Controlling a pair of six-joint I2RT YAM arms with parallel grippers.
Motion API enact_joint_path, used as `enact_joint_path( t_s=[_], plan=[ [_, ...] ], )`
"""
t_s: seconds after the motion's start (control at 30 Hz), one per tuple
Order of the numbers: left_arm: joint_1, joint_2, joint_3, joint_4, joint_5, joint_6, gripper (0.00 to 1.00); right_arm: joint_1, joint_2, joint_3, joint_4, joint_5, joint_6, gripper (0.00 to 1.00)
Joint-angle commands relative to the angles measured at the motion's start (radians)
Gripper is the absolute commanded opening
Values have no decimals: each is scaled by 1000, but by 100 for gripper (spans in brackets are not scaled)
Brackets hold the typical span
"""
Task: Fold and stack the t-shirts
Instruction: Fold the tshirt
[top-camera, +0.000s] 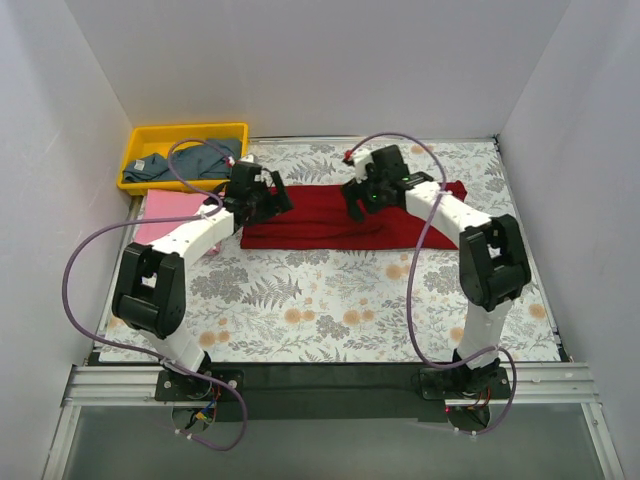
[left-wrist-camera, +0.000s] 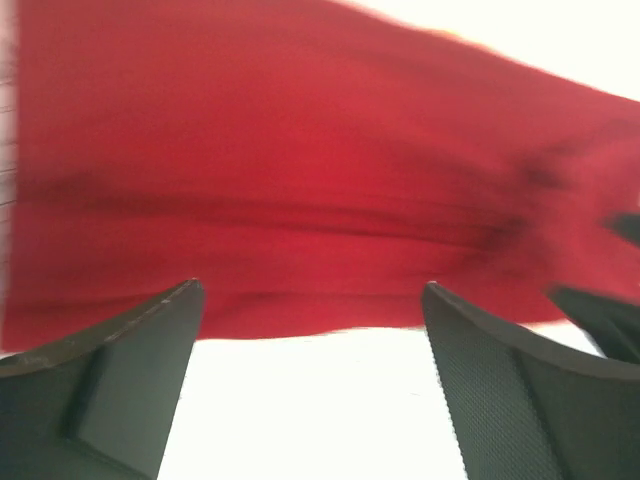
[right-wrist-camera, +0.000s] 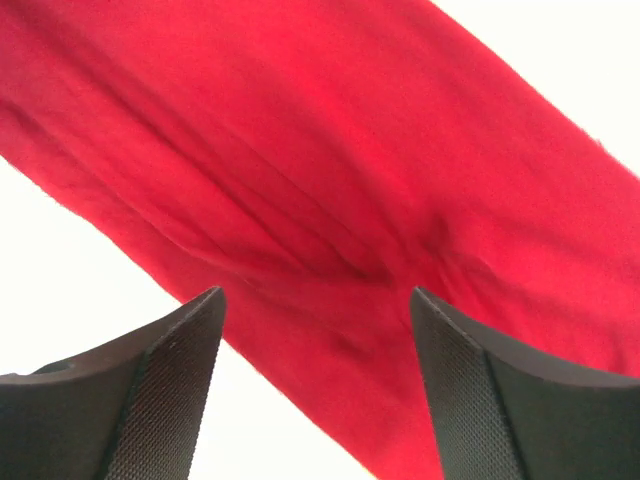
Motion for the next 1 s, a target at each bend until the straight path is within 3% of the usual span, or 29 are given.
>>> enact_joint_path(
  t_s=[0.0,0.37,0.97],
  plan=[
    [65,-42,-109,-66,-61,41,79,99,68,96,-1,141,-208,70],
    [74,17,-123,-60,-127,109,46,229,217,195,-72,221,-353,70],
    [76,105,-163,-130,-161,87,33,243,209,170,-118,196,-379,69]
  ],
)
